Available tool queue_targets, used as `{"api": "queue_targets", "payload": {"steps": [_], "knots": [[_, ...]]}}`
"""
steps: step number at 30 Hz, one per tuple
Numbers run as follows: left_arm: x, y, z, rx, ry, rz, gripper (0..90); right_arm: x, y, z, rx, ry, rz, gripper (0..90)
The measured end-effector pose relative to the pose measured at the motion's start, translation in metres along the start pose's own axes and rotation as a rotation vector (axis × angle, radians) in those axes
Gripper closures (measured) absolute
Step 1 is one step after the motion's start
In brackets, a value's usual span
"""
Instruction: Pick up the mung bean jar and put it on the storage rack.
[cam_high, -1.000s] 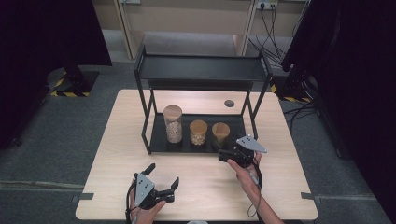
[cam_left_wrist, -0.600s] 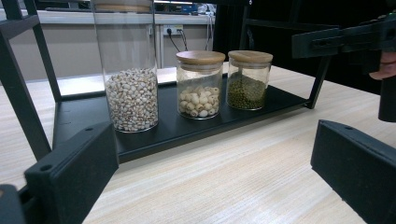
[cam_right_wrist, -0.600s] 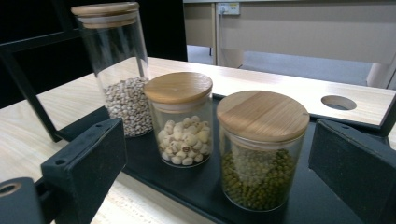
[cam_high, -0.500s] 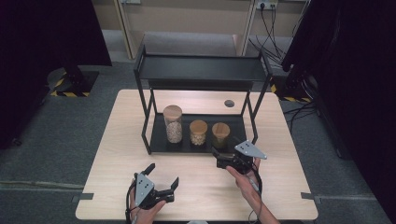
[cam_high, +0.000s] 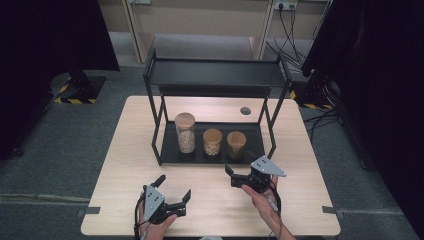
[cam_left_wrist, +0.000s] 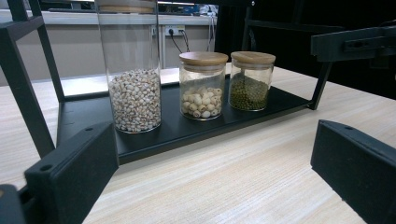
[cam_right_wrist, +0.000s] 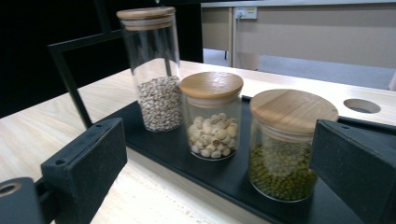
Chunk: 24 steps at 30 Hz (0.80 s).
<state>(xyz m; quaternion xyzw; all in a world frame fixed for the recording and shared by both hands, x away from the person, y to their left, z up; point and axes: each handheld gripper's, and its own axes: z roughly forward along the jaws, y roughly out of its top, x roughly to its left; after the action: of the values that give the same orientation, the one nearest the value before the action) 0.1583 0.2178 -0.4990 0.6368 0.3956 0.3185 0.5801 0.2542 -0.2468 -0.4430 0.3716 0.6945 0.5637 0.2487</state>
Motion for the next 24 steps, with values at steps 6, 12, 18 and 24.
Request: {"api": "queue_targets", "payload": {"steps": [6, 12, 18, 24], "knots": [[0.0, 0.0, 0.0, 0.0, 0.002, 0.0, 0.3, 0.004, -0.002, -0.003, 0.0, 0.032, -0.006, 4.6], [0.0, 0.0, 0.0, -0.001, 0.003, -0.002, 0.4, 0.007, -0.004, -0.006, 0.0, 0.056, -0.008, 4.6], [0.0, 0.0, 0.0, 0.0, 0.004, 0.002, 0.4, 0.01, -0.006, -0.009, 0.001, 0.076, -0.01, 4.7], [0.0, 0.0, 0.0, 0.001, 0.004, 0.002, 0.4, 0.011, -0.009, -0.012, 0.004, 0.091, -0.016, 4.6]]}}
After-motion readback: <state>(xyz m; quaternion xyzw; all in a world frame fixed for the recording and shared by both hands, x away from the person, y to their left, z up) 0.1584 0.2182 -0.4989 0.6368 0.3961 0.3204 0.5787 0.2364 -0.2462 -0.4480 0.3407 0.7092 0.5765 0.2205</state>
